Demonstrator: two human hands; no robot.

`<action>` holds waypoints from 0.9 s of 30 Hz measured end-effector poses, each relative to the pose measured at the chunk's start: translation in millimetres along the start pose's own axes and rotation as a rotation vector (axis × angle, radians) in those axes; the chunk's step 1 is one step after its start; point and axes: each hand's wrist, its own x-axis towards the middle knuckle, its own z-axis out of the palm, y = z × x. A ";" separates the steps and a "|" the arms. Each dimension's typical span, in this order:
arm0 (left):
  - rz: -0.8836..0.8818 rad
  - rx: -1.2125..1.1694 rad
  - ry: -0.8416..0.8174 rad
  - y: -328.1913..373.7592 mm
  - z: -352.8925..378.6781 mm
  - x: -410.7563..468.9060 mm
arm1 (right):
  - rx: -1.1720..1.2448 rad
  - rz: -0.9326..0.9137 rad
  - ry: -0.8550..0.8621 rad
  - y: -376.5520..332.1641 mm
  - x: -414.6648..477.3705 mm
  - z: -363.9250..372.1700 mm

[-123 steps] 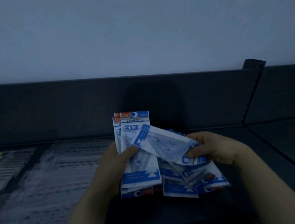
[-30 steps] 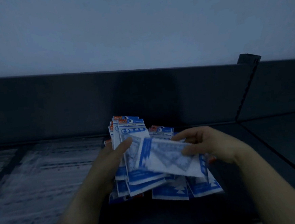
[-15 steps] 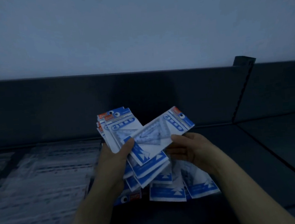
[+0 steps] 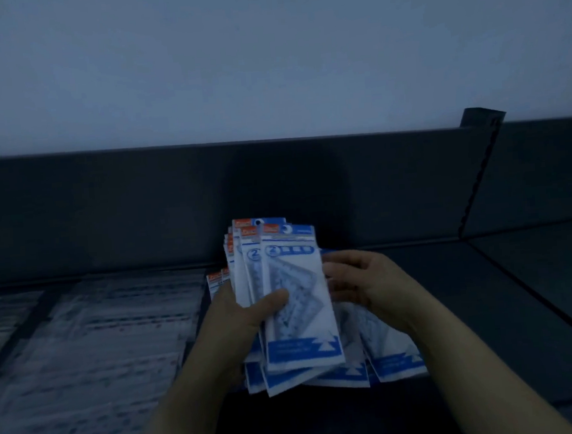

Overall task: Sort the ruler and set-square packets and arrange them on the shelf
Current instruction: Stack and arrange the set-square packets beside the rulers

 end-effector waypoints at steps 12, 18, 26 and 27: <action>-0.054 0.237 0.133 -12.5 -39.7 20.6 | -0.155 0.200 0.114 14.8 5.6 9.1; -0.007 0.163 0.053 -9.5 -46.3 15.0 | -0.178 0.042 0.244 15.8 4.0 16.6; 0.002 -0.170 0.015 3.3 -27.8 -0.9 | 0.067 0.006 0.074 0.5 -18.3 26.4; -0.002 -0.192 -0.027 4.7 -22.2 -3.2 | 0.030 0.007 0.068 2.3 -19.5 34.2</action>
